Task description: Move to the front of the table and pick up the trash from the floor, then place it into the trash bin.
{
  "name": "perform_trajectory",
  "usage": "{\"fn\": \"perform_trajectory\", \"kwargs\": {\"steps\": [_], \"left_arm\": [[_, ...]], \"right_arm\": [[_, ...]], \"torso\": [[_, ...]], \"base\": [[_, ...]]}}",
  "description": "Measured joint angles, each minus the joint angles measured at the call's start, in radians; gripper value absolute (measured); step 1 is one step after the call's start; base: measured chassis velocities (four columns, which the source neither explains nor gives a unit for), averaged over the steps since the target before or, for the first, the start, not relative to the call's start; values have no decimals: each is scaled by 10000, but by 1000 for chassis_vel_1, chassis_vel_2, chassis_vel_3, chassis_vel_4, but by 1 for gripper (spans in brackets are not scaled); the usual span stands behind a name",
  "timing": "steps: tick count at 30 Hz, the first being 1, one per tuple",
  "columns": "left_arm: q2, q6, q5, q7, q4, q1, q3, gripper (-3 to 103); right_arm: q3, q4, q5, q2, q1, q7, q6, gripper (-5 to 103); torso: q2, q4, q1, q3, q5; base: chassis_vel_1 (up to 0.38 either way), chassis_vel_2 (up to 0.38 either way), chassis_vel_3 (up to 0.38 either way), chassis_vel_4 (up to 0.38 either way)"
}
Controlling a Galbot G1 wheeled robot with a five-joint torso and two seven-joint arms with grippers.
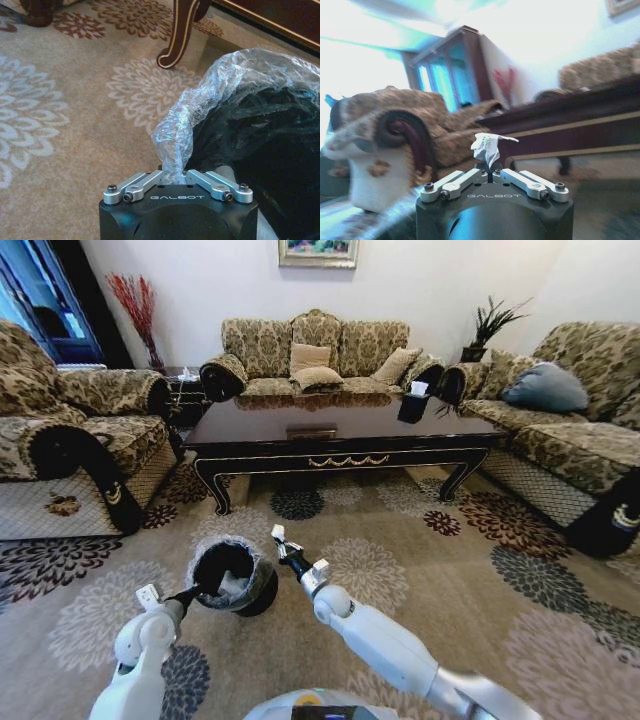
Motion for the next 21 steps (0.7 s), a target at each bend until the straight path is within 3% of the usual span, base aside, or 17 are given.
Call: {"fn": "perform_trajectory", "kwargs": {"steps": [13,15,18,19,21], "left_arm": [[-254,2,234,1,28,-151,345,2],[-268,2,235,1,0,-151,351,2],[-281,1,235,1,-26,-145,358,2],[-297,1,242,1,-40,-127,363,2],[-303,1,248,1,-48,-117,366,2]], "right_arm": [[-1521,298,-687,204,375,-347,387,0],[-1552,335,-550,112,398,-770,272,11],[-1557,333,-540,80,423,-872,251,16],[-1557,314,-540,52,437,-893,241,27],[-1560,297,-552,41,437,-895,237,27]], "torso": [[1,0,0,0,0],[0,-1,0,0,0],[0,-2,0,0,0],[0,-2,0,0,0],[1,-1,0,0,0]], "base": [[0,0,0,0],[0,0,0,0],[0,0,0,0],[0,0,0,0],[0,0,0,0]]}}
